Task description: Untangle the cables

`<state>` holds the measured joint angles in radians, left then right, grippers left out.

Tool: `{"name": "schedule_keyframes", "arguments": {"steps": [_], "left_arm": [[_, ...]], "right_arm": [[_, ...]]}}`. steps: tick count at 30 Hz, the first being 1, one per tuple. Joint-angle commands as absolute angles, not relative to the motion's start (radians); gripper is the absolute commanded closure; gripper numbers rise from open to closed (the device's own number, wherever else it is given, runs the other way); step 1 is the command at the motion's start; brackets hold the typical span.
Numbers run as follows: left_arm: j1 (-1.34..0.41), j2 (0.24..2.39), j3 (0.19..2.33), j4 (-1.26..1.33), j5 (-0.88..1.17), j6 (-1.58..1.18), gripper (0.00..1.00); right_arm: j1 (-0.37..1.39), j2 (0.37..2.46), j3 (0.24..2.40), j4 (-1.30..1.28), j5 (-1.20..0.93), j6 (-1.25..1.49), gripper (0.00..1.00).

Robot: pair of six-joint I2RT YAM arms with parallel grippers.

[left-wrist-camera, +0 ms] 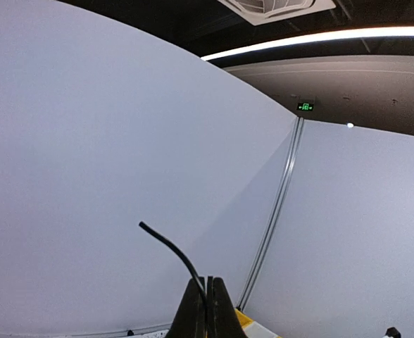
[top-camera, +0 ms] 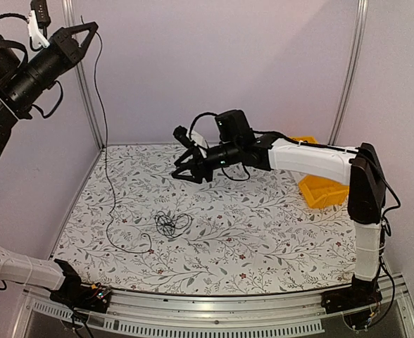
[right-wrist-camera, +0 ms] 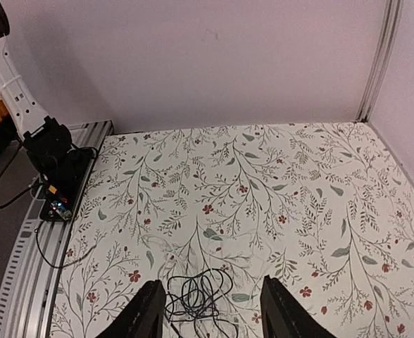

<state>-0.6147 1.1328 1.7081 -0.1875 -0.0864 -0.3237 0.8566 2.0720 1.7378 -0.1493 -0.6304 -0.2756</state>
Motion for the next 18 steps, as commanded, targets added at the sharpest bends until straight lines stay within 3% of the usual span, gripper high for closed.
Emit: {"name": "schedule_keyframes", "arguments": {"steps": [1,9,18], "left_arm": [[-0.623,1.096,1.615,-0.109,-0.064,-0.382,1.00],[-0.623,1.083,1.516,-0.042,-0.009,-0.477,1.00],[-0.624,1.054,1.447,-0.017,-0.011,-0.534,1.00]], "right_arm": [[0.865,1.996,1.805,-0.180,-0.695,-0.276,0.49],[0.919,1.999,1.926,-0.140,-0.702,-0.184,0.38],[0.945,2.083,1.970,-0.108,-0.558,-0.085,0.30]]}}
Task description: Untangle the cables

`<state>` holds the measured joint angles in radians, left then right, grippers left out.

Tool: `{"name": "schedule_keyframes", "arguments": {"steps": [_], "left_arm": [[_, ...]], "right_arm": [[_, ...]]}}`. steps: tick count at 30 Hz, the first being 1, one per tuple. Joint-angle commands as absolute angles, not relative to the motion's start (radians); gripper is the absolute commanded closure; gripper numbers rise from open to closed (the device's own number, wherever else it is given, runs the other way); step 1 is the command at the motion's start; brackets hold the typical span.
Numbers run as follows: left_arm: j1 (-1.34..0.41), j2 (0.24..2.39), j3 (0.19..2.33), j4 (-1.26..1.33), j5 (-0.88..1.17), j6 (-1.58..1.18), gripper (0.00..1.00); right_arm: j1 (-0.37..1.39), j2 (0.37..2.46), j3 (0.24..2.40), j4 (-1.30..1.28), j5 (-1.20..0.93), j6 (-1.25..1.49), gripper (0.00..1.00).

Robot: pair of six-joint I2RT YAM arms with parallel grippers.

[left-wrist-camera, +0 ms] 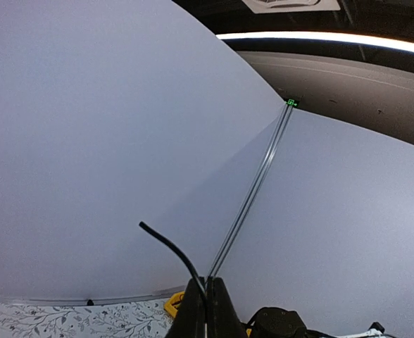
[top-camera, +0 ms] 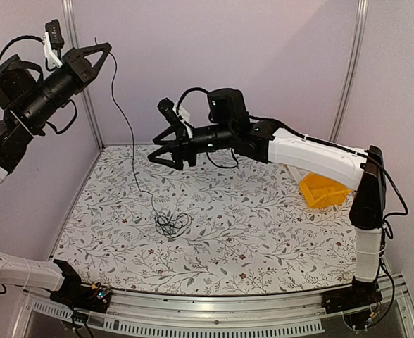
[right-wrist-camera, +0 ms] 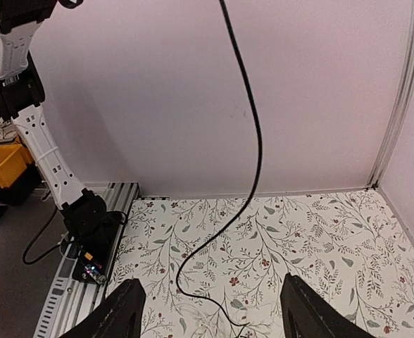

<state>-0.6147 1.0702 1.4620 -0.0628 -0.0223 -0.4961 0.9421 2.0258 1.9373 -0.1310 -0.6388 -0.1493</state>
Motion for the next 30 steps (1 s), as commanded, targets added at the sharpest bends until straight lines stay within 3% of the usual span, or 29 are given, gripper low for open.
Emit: {"name": "schedule_keyframes", "arguments": {"steps": [1,6,14,30], "left_arm": [[-0.624,1.053,1.447,-0.016,-0.011,-0.537,1.00],[-0.624,1.058,1.451,-0.017,-0.008,-0.549,1.00],[-0.623,1.063,1.469,-0.020,-0.010,-0.550,1.00],[-0.623,1.062,1.477,-0.032,-0.020,-0.555,1.00]], "right_arm": [[0.944,2.093,1.981,-0.109,-0.539,-0.079,0.30],[0.944,2.161,2.023,-0.081,-0.534,-0.030,0.30],[0.950,2.202,2.036,-0.037,-0.835,0.024,0.32],[0.937,2.250,2.072,-0.040,-0.938,0.071,0.33]]}}
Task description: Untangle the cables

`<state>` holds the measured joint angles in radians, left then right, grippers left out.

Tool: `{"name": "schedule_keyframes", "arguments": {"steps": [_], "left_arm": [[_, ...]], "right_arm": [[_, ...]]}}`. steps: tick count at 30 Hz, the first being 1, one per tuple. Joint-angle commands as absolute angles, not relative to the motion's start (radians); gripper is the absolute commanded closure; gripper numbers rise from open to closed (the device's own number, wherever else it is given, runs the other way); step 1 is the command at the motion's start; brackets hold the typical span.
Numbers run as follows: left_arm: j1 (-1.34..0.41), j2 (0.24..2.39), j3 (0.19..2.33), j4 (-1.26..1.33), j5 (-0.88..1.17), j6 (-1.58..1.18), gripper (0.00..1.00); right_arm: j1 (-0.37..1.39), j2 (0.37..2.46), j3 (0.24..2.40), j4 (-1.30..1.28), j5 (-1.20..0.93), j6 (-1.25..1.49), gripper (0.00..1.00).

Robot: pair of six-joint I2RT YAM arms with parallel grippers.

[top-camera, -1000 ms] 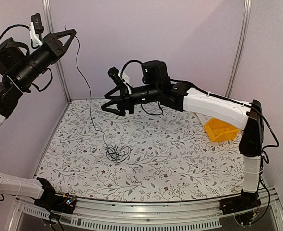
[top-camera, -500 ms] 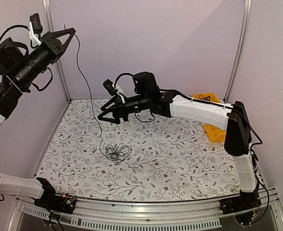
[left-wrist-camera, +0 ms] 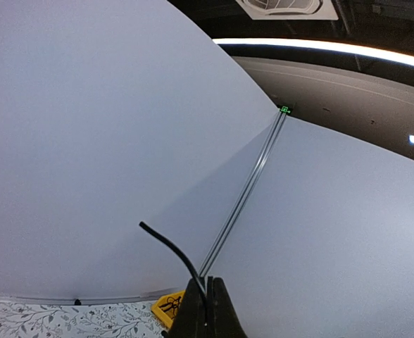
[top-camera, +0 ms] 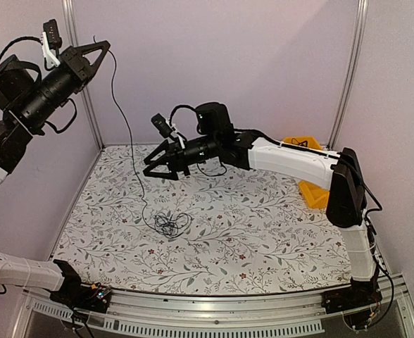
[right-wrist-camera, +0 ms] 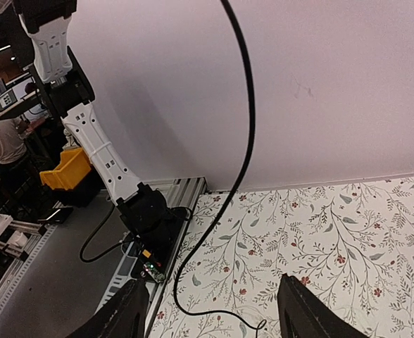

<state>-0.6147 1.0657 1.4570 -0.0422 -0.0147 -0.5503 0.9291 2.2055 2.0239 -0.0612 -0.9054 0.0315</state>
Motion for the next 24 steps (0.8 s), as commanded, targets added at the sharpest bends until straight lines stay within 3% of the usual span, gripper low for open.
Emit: {"name": "schedule_keyframes", "arguments": {"steps": [1,10,12,17,24], "left_arm": [[-0.623,1.062,1.479,-0.032,-0.020,-0.556,1.00],[-0.624,1.063,1.488,-0.047,-0.017,-0.554,1.00],[-0.623,1.062,1.487,-0.052,-0.018,-0.554,1.00],[-0.624,1.051,1.476,-0.064,-0.027,-0.553,1.00],[-0.621,0.987,1.356,-0.157,-0.260,-0.561,1.00]], "right_arm": [[0.941,2.258,2.079,-0.040,-0.935,0.071,0.33],[0.970,2.298,2.095,-0.052,-0.936,0.068,0.35],[0.974,2.296,2.094,-0.048,-0.945,0.062,0.45],[0.974,2.265,2.084,-0.031,-0.904,0.056,1.00],[0.931,2.088,2.073,-0.101,-0.834,-0.078,1.00]]}}
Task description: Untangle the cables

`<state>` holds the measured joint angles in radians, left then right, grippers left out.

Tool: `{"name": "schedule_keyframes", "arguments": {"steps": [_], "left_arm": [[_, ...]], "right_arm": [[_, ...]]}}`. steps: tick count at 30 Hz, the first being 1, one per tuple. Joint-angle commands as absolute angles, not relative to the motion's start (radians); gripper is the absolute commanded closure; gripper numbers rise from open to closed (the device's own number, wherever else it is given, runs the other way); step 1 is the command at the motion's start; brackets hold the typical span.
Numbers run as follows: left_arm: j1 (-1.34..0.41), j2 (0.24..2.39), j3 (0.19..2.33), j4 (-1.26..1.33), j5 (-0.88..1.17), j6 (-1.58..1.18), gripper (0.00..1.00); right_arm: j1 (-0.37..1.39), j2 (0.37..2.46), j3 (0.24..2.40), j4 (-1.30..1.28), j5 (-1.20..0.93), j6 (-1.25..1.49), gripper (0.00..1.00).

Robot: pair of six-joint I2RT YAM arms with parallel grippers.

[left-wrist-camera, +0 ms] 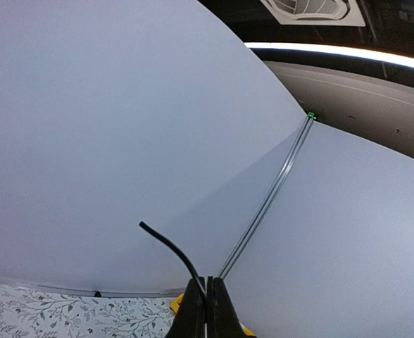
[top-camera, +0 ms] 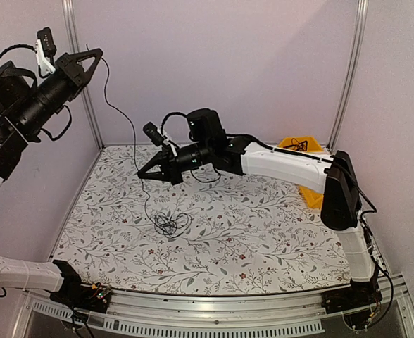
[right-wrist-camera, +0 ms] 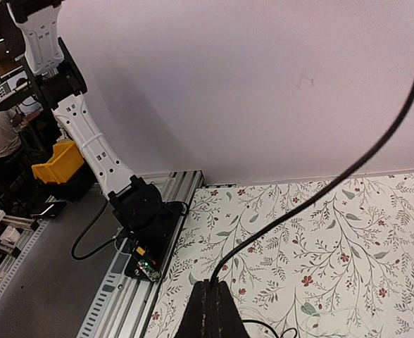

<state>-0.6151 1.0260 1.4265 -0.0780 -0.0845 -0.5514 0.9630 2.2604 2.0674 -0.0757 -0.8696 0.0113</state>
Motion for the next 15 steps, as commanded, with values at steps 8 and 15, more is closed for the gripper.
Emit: {"name": "schedule_keyframes", "arguments": {"steps": [8,15], "left_arm": [[-0.592,0.999,1.085,-0.132,-0.263,-0.654,1.00],[-0.591,1.121,0.962,-0.060,-0.029,-0.747,0.98]], "right_arm": [[0.863,1.882,2.086,-0.124,-0.774,-0.094,1.00],[0.786,1.832,2.105,-0.132,-0.704,-0.126,1.00]]}}
